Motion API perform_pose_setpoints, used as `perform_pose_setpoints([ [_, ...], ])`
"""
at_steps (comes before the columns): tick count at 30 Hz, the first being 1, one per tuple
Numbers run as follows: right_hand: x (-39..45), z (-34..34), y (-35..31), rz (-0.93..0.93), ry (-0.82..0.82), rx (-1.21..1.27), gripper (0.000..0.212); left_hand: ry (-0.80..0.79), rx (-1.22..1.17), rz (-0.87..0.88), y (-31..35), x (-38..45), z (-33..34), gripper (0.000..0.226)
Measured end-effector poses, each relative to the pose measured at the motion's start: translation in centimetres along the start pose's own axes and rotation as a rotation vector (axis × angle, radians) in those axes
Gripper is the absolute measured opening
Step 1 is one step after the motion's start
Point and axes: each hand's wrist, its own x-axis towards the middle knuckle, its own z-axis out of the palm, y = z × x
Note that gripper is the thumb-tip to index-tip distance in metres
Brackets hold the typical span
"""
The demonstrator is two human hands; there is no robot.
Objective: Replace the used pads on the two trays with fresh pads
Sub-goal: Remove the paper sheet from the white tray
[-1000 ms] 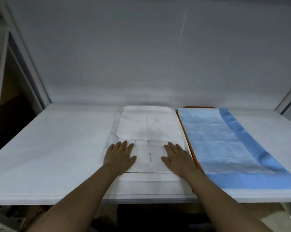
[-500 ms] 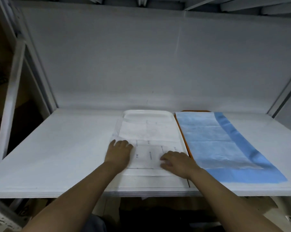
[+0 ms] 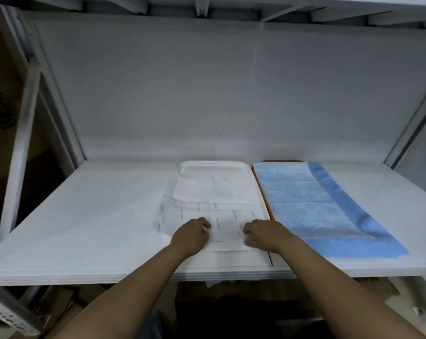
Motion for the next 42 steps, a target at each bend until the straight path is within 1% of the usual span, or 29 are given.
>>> perform_pose_setpoints([
  [3, -0.2, -0.2, 0.2, 0.001, -0.072, 0.043, 0.043, 0.018, 0.09, 0.013, 0.2, 0.0, 0.1, 0.031],
  [7, 0.0, 0.0, 0.6, 0.02, -0.076, 0.157, 0.049, 0.013, 0.119, 0.011, 0.5, -0.1, 0.3, 0.031],
  [10, 0.0, 0.0, 0.9, 0.047, -0.065, 0.259, 0.042, 0.004, 0.106, 0.018, 0.5, -0.3, 0.4, 0.03],
  [12, 0.0, -0.1, 1.0, 0.038, -0.058, 0.25, 0.033, 0.003, 0.095, 0.027, 0.6, -0.4, 0.4, 0.03],
  [15, -0.1, 0.0, 0.9, 0.038, 0.021, 0.2, 0.024, 0.002, 0.059, 0.025, 0.9, -0.5, 0.4, 0.025],
  [18, -0.3, 0.4, 0.5, 0.042, 0.185, 0.087, 0.022, 0.019, 0.015, -0.033, 1.2, -0.3, 0.4, 0.018],
  [20, -0.3, 0.4, -0.2, 0.047, 0.322, 0.119, 0.021, -0.017, -0.165, -0.127, 1.4, -0.4, 0.1, 0.028],
  [22, -0.3, 0.0, -1.1, 0.039, 0.471, 0.191, 0.018, -0.086, -0.478, -0.282, 1.9, -0.8, -0.5, 0.043],
  [24, -0.3, -0.7, -2.3, 0.011, 0.562, 0.24, 0.016, -0.136, -0.805, -0.436, 2.3, -1.0, -1.1, 0.054],
  [26, -0.4, -1.5, -3.8, -0.046, 0.569, 0.284, 0.015, -0.107, -1.097, -0.516, 2.6, -1.1, -1.4, 0.05],
  [28, -0.6, -1.8, -5.4, -0.129, 0.547, 0.328, 0.015, 0.005, -1.255, -0.521, 2.4, -0.8, -1.5, 0.038],
  [30, -0.9, -2.0, -6.8, -0.212, 0.513, 0.351, 0.017, 0.081, -1.234, -0.473, 2.2, -0.7, -1.8, 0.029],
  [33, -1.5, -1.9, -8.1, -0.248, 0.423, 0.399, 0.022, 0.084, -0.992, -0.41, 1.6, -1.2, -2.3, 0.029],
  [37, -1.5, -1.5, -7.9, -0.166, 0.336, 0.412, 0.03, -0.006, -0.801, -0.301, 0.8, -2.1, -3.9, 0.027],
  [39, -1.2, -1.0, -7.1, -0.101, 0.318, 0.403, 0.029, -0.033, -0.704, -0.28, -0.4, -2.0, -4.7, 0.027],
  [41, -0.8, -0.4, -6.3, -0.032, 0.313, 0.392, 0.025, -0.07, -0.603, -0.29, -1.5, -1.7, -5.4, 0.032],
  [42, -0.7, -0.2, -5.8, 0.004, 0.321, 0.381, 0.024, -0.073, -0.562, -0.292, -2.1, -1.3, -5.6, 0.029],
])
